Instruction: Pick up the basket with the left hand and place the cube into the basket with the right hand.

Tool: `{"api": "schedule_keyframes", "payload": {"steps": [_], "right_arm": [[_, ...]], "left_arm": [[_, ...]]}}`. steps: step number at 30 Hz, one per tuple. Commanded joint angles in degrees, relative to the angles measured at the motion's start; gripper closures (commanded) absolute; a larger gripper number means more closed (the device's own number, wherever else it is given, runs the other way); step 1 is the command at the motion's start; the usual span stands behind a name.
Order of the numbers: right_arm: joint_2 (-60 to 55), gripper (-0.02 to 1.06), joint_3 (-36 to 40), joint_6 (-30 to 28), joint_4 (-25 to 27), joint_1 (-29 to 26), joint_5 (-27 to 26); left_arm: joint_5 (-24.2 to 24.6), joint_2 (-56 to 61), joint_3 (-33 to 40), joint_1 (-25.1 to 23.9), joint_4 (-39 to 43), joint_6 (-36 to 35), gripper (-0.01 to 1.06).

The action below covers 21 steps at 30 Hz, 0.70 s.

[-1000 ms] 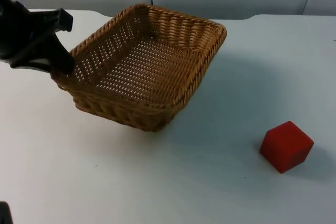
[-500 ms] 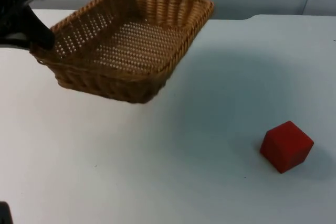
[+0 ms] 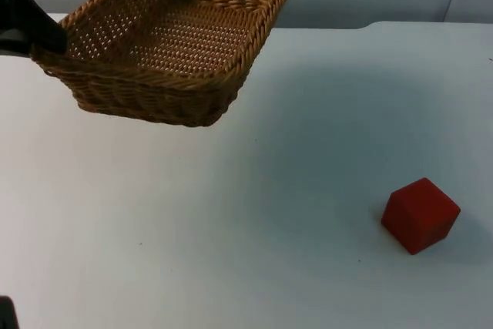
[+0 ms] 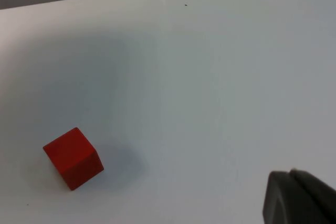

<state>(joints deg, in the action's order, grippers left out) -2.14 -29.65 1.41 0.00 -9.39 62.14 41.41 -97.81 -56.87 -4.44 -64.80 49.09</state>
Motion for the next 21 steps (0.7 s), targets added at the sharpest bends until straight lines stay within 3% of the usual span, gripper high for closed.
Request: {"api": "schedule_keyframes", "payload": {"steps": [1,21], "right_arm": [[0.3,1.05,0.3,0.1,0.0,-0.1,-0.5],[0.3,1.05,0.3,0.1,0.0,-0.1,-0.5]], "left_arm": [[1.1,0.8,-0.4,0.0,-1.5,0.0,1.05],[2.0,0.8,-0.4,0.0,1.1,0.0,1.05]]}}
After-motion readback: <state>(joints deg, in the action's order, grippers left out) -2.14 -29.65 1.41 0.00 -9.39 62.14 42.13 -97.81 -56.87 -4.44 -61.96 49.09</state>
